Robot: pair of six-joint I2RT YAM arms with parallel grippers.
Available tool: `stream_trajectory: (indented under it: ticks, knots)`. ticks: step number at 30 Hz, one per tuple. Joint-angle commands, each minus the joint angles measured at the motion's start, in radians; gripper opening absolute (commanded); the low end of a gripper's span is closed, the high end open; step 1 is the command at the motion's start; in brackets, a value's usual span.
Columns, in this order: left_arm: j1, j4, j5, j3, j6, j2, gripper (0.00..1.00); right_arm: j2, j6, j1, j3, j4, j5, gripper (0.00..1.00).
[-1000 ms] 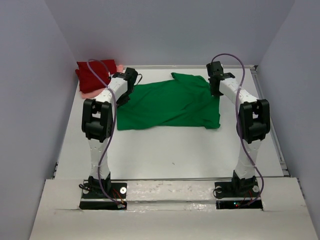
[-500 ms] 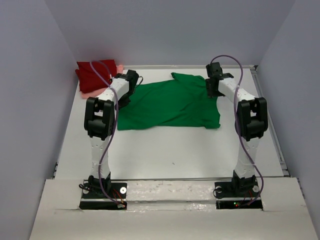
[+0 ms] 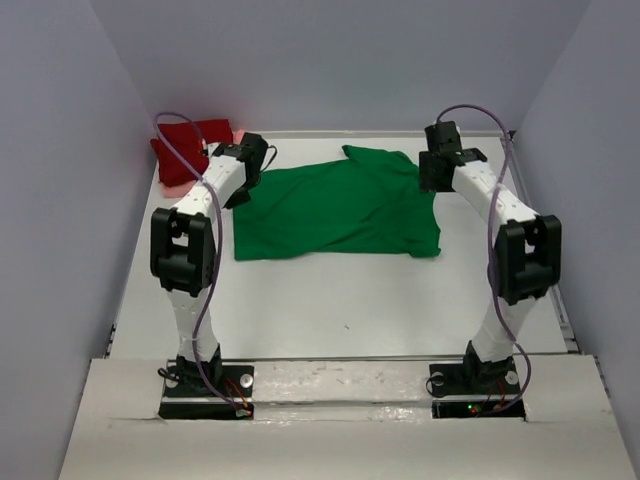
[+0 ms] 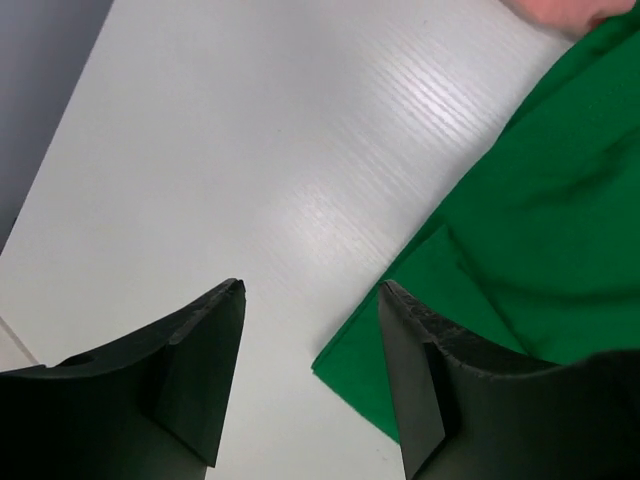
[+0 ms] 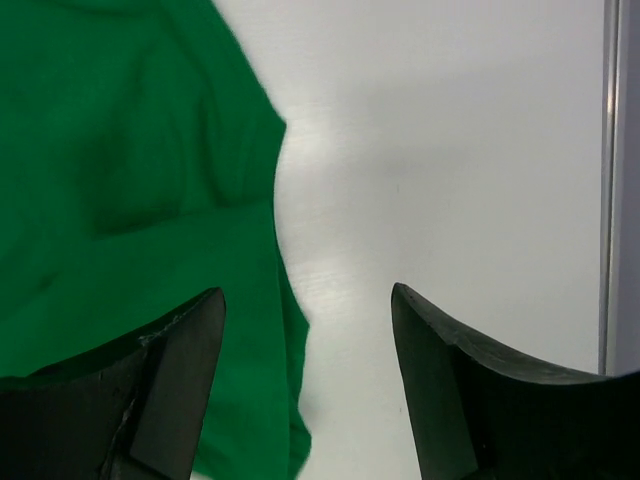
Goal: Fold and stack the t-shirts
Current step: Fold the flattened tshirt in 1/3 of the way
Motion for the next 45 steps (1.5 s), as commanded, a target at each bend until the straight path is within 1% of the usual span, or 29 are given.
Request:
stream_trajectory:
  ticks: [1, 2, 3, 4, 5, 6, 7, 9, 12, 15, 16, 19, 25, 28, 39, 43, 45]
  knots:
    - [-0.011, 0.005, -0.056, -0.106, -0.006, -0.212, 0.7, -0.3, 0.106, -0.007, -0.189, 0.059, -0.163, 0.77]
    - [-0.024, 0.052, -0.017, -0.157, 0.028, -0.253, 0.7, -0.345, 0.146, -0.007, -0.29, 0.077, -0.202, 0.78]
    - [-0.031, 0.097, 0.066, -0.267, 0.083, -0.34, 0.7, -0.388, 0.163, -0.007, -0.338, 0.093, -0.245, 0.8]
    - [-0.039, 0.187, 0.115, -0.318, 0.109, -0.382, 0.71, -0.457, 0.19, -0.007, -0.381, 0.112, -0.31, 0.8]
    - [-0.042, 0.226, 0.166, -0.37, 0.126, -0.424, 0.71, -0.486, 0.201, -0.007, -0.416, 0.12, -0.34, 0.8]
    - [-0.042, 0.258, 0.244, -0.46, 0.137, -0.497, 0.71, -0.514, 0.21, -0.007, -0.49, 0.127, -0.368, 0.8]
    - [-0.044, 0.319, 0.28, -0.496, 0.169, -0.526, 0.71, -0.537, 0.215, -0.007, -0.524, 0.141, -0.394, 0.8]
    - [-0.047, 0.361, 0.33, -0.58, 0.186, -0.595, 0.71, -0.592, 0.227, -0.007, -0.609, 0.15, -0.424, 0.8]
    - [-0.048, 0.381, 0.37, -0.615, 0.207, -0.623, 0.72, -0.638, 0.255, -0.007, -0.694, 0.155, -0.441, 0.8]
    - [-0.051, 0.364, 0.378, -0.605, 0.218, -0.593, 0.72, -0.677, 0.296, -0.007, -0.751, 0.186, -0.448, 0.8]
    - [-0.051, 0.351, 0.369, -0.599, 0.218, -0.581, 0.72, -0.684, 0.306, -0.007, -0.778, 0.205, -0.49, 0.8]
    - [-0.053, 0.352, 0.357, -0.585, 0.22, -0.562, 0.72, -0.689, 0.324, 0.002, -0.802, 0.222, -0.509, 0.79]
    - [-0.053, 0.358, 0.367, -0.567, 0.215, -0.524, 0.72, -0.631, 0.303, 0.002, -0.797, 0.233, -0.455, 0.79]
    - [-0.054, 0.367, 0.384, -0.569, 0.22, -0.522, 0.71, -0.597, 0.304, 0.002, -0.771, 0.235, -0.394, 0.79]
    - [-0.054, 0.353, 0.334, -0.57, 0.234, -0.513, 0.71, -0.448, 0.306, 0.002, -0.681, 0.244, -0.336, 0.79]
    - [-0.054, 0.364, 0.331, -0.57, 0.24, -0.505, 0.71, -0.442, 0.293, 0.002, -0.651, 0.239, -0.279, 0.8]
    - [-0.054, 0.367, 0.338, -0.567, 0.238, -0.496, 0.71, -0.428, 0.273, 0.002, -0.612, 0.239, -0.265, 0.8]
